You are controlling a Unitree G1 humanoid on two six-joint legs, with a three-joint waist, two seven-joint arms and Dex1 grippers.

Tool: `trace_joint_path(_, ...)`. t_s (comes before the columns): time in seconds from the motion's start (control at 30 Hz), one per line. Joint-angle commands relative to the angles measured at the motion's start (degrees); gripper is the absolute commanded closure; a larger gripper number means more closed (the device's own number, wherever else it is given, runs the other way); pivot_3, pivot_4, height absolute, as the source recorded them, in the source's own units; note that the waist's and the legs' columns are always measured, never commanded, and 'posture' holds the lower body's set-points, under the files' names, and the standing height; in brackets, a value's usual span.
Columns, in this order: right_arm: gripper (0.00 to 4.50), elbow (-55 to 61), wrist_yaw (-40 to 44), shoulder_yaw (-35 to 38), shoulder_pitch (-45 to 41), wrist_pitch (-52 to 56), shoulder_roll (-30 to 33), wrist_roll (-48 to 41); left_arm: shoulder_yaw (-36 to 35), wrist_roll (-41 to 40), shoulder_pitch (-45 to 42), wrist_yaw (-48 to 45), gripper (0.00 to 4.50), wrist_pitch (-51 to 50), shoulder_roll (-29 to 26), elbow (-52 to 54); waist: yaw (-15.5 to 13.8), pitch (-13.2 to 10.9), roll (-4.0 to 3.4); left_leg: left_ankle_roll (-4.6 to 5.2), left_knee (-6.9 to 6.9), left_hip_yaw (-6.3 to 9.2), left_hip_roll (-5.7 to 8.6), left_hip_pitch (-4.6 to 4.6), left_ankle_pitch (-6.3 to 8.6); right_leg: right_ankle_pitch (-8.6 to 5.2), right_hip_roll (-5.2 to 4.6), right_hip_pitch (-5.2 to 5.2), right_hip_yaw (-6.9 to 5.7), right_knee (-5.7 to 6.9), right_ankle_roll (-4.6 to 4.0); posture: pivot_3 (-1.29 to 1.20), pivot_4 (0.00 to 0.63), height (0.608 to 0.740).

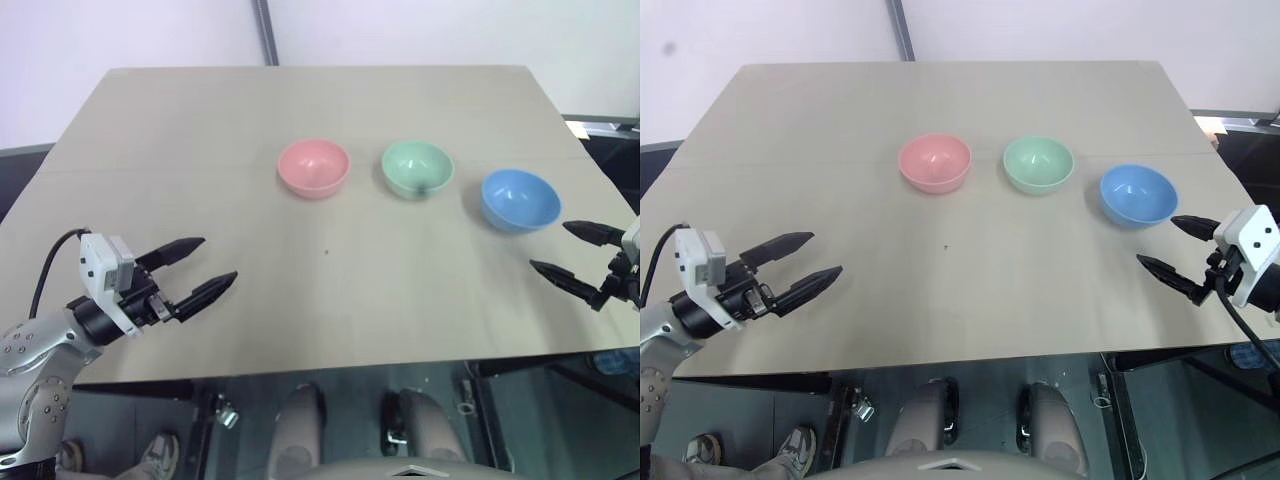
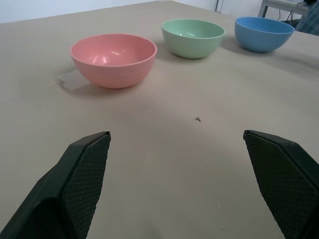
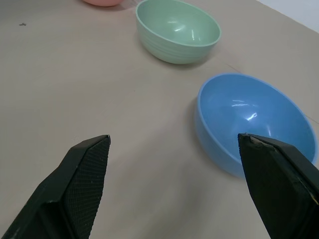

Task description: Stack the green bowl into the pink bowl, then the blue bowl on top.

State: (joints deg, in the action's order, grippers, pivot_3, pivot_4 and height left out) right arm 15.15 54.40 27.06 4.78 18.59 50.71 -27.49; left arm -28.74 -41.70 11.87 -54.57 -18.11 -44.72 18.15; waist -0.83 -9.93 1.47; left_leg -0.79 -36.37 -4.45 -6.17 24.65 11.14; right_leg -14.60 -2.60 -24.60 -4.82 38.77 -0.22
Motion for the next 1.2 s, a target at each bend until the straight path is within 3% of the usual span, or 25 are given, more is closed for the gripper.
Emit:
trace_joint_path(0.03, 0.05, 3.12, -1.63, 0.21, -1.07, 1.16, 0.58, -0.1, -0.36, -0.83, -1.55, 0.34, 0.0, -0.82, -0.45, 1.83, 0.0, 0.0, 0.0, 0.0, 0.0, 0.0, 0.0, 0.0, 0.0, 0.0, 0.0, 0.0, 0.0, 0.0, 0.0, 0.0, 0.15, 0.74)
trace_joint_path(0.27, 0.05, 4.58, -6.8, -6.16, -5.66, 3.35, 0.3, 4.16, 1.66, -2.49, -5.71, 1.3, 0.0, -3.26, 0.58, 3.41, 0.09, 0.01, 0.0, 0.0, -0.06, 0.0, 0.0, -0.02, -0.01, 0.01, 0.0, 0.01, 0.03, 0.08, 0.01, 0.0, 0.15, 0.74)
trace_joint_path(0.57, 0.05, -9.16, -7.33, -24.83, -29.13, 2.08, -4.94, 13.0, 5.07, -2.5, -7.94, 3.21, 0.0, -4.6, 2.86, 6.73, 0.24, 0.0, 0.0, 0.0, -0.07, 0.0, -0.03, -0.02, -0.01, 0.02, 0.11, -0.01, 0.08, 0.09, 0.0, 0.0, 0.15, 0.74)
trace_joint_path(0.83, 0.05, -19.61, -3.34, -32.96, -41.74, -5.57, -12.65, 17.15, 4.02, -2.4, -4.08, 2.72, 0.0, -3.7, 3.33, 10.96, 0.26, 0.0, 0.0, -0.01, -0.09, -0.03, -0.03, 0.03, -0.01, 0.16, 0.11, -0.03, 0.08, 0.09, -0.21, 0.0, 0.15, 0.74)
trace_joint_path(0.93, 0.05, -20.47, -2.85, -34.0, -43.42, -6.51, -15.41, 17.49, 4.02, 2.42, -3.85, 8.16, 0.0, -2.14, 4.82, 11.89, 0.2, 0.0, 0.0, -0.01, -0.08, -0.02, -0.05, 0.01, -0.02, 0.16, 0.14, -0.03, 0.07, 0.11, -0.21, 0.0, 0.15, 0.74)
trace_joint_path(1.03, 0.05, -18.25, 1.44, -32.82, -41.61, -9.6, -15.78, 14.54, 6.22, 12.87, -4.59, 17.3, 0.0, -2.07, 5.04, 13.97, -0.18, 0.01, 0.01, -0.01, -0.1, -0.01, -0.05, 0.03, -0.02, 0.17, 0.13, -0.01, 0.06, 0.1, -0.22, 0.0, 0.15, 0.74)
trace_joint_path(1.13, 0.05, -12.5, 6.4, -30.02, -37.57, -6.46, -14.0, 8.01, 10.33, 19.43, -7.39, 20.85, 0.0, -6.46, 1.08, 15.14, -0.69, 0.02, 0.03, 0.0, -0.12, 0.0, -0.03, 0.06, -0.01, 0.18, 0.12, 0.01, 0.04, 0.08, -0.22, 0.0, 0.15, 0.74)
trace_joint_path(1.2, 0.05, -8.69, 6.16, -27.49, -34.77, -3.14, -12.97, 4.62, 16.14, 25.65, -14.25, 20.15, 0.0, -9.13, -5.07, 12.42, -1.05, 0.01, 0.03, -0.01, -0.12, 0.04, -0.03, 0.07, -0.01, 0.18, 0.11, 0.01, -0.01, 0.1, -0.22, 0.0, 0.15, 0.74)
